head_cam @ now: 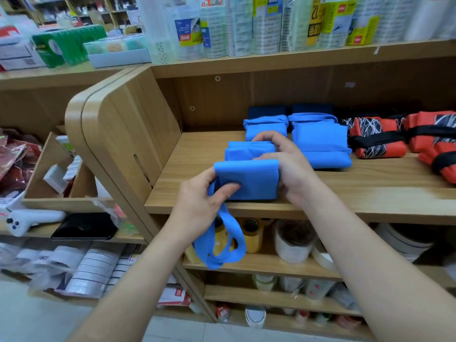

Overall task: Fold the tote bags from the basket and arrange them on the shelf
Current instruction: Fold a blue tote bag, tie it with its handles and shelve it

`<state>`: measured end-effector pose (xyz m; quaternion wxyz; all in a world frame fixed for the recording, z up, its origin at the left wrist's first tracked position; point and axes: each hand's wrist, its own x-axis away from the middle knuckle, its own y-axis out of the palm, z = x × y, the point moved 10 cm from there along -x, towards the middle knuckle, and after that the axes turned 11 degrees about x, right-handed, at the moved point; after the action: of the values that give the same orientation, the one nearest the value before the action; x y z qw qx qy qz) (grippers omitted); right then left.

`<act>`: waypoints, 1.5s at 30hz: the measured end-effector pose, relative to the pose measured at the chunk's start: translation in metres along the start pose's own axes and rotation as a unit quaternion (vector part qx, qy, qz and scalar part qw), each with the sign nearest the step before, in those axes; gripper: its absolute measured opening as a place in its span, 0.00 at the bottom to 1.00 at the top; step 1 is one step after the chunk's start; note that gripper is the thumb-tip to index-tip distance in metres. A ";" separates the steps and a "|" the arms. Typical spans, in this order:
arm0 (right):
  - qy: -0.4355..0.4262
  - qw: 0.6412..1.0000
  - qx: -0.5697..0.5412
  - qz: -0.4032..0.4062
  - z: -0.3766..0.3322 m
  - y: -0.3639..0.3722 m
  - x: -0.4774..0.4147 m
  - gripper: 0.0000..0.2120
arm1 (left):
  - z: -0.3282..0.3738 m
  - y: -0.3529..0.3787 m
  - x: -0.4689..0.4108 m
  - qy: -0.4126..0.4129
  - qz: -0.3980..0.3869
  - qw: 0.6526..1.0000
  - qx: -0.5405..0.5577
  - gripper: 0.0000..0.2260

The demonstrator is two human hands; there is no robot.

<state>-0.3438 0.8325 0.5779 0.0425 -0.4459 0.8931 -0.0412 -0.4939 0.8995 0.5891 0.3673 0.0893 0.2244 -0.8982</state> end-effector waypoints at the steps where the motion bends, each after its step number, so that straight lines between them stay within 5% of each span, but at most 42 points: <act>1: 0.002 1.000 -0.006 0.000 -0.003 0.000 0.003 0.15 | 0.000 -0.001 -0.002 0.002 0.018 1.000 -0.004 0.09; 4: 0.006 0.999 -0.046 -0.018 -0.006 0.003 0.009 0.07 | -0.002 -0.006 -0.005 -0.008 0.067 0.996 -0.055 0.11; 6: 0.003 0.998 -0.049 -0.034 -0.006 0.008 0.014 0.17 | -0.005 -0.007 -0.009 -0.028 0.076 0.994 -0.069 0.16; 8: -0.027 0.999 0.025 0.017 -0.008 0.004 0.018 0.22 | -0.005 0.000 -0.013 -0.031 0.052 0.994 -0.086 0.17; 11: -0.060 0.983 0.067 0.163 -0.008 -0.011 0.028 0.11 | -0.001 0.019 -0.015 -0.013 0.000 0.994 -0.113 0.07; 16: -0.090 0.968 0.018 0.233 -0.007 -0.021 0.034 0.04 | -0.013 0.039 -0.015 -0.078 -0.078 0.994 0.025 0.13; 18: -0.098 0.967 -0.013 0.234 -0.007 -0.022 0.035 0.05 | -0.020 0.039 -0.015 -0.106 -0.074 0.990 0.061 0.19; 21: -0.098 0.972 -0.027 0.212 -0.010 -0.021 0.034 0.08 | -0.017 0.034 -0.012 -0.093 -0.058 0.993 0.034 0.14; 25: -0.130 0.982 0.126 0.061 -0.039 -0.008 0.036 0.14 | -0.005 0.028 -0.008 -0.037 -0.046 0.998 -0.001 0.12; 27: -0.129 0.937 0.322 -0.037 -0.050 -0.001 0.040 0.28 | 0.007 0.027 -0.007 0.004 -0.051 0.998 -0.048 0.11; 28: -0.135 0.884 0.442 -0.070 -0.055 0.003 0.043 0.32 | 0.014 0.031 -0.005 0.025 -0.064 0.994 -0.083 0.12; 30: -0.171 0.757 0.627 -0.073 -0.068 0.008 0.047 0.30 | 0.028 0.042 0.000 0.060 -0.084 0.985 -0.136 0.11; 32: -0.205 0.717 0.662 -0.069 -0.077 0.013 0.049 0.27 | 0.034 0.047 0.003 0.071 -0.073 0.984 -0.145 0.11; 39: -0.237 0.779 0.576 -0.075 -0.076 -0.020 0.060 0.21 | 0.016 0.034 0.006 -0.122 -0.186 0.973 0.067 0.30; 45: -0.231 0.805 0.544 -0.048 -0.076 -0.058 0.069 0.18 | 0.010 -0.012 0.001 -0.168 -0.151 0.938 0.263 0.22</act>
<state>-0.3479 0.7459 0.6575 0.4813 -0.3884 0.6653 -0.4183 -0.5031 0.9015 0.6010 0.2231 -0.0041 -0.0735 -0.9720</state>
